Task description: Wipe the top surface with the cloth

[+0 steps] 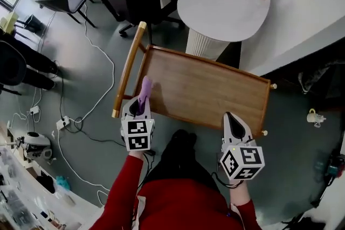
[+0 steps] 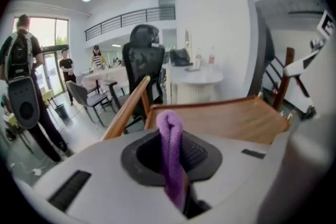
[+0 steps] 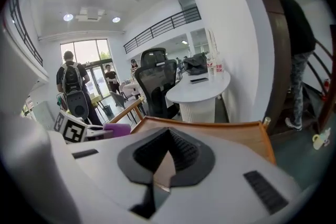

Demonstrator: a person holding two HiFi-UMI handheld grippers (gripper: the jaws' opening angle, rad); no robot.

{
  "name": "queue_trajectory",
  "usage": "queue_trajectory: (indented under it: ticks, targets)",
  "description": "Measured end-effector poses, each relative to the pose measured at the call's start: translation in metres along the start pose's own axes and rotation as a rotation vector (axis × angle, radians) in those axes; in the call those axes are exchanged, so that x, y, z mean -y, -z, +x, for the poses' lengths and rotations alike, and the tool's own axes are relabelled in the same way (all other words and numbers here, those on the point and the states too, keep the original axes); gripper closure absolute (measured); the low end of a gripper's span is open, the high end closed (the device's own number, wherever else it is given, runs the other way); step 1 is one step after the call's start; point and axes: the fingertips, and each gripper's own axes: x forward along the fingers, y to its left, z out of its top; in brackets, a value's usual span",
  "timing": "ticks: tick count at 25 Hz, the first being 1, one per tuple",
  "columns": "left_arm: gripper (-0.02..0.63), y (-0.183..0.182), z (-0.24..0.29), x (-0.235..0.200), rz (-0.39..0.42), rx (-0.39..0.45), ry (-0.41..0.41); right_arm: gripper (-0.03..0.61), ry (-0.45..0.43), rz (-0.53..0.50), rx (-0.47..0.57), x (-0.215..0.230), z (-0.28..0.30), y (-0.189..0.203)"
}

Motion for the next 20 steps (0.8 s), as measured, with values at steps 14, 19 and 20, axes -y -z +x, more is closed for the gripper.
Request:
queue_trajectory:
  ticks: [14, 19, 20]
  targets:
    - [0.565, -0.186, -0.078, 0.16, 0.1, 0.513, 0.522, 0.575, 0.121, 0.017, 0.356, 0.024, -0.071, -0.078]
    - [0.565, -0.179, -0.089, 0.186, 0.126, 0.517, 0.578, 0.575, 0.123, 0.015, 0.409, 0.026, -0.089, -0.082]
    - [0.565, -0.178, -0.091, 0.19, 0.134, 0.52, 0.586, 0.575, 0.124, 0.011, 0.417, 0.026, -0.092, -0.083]
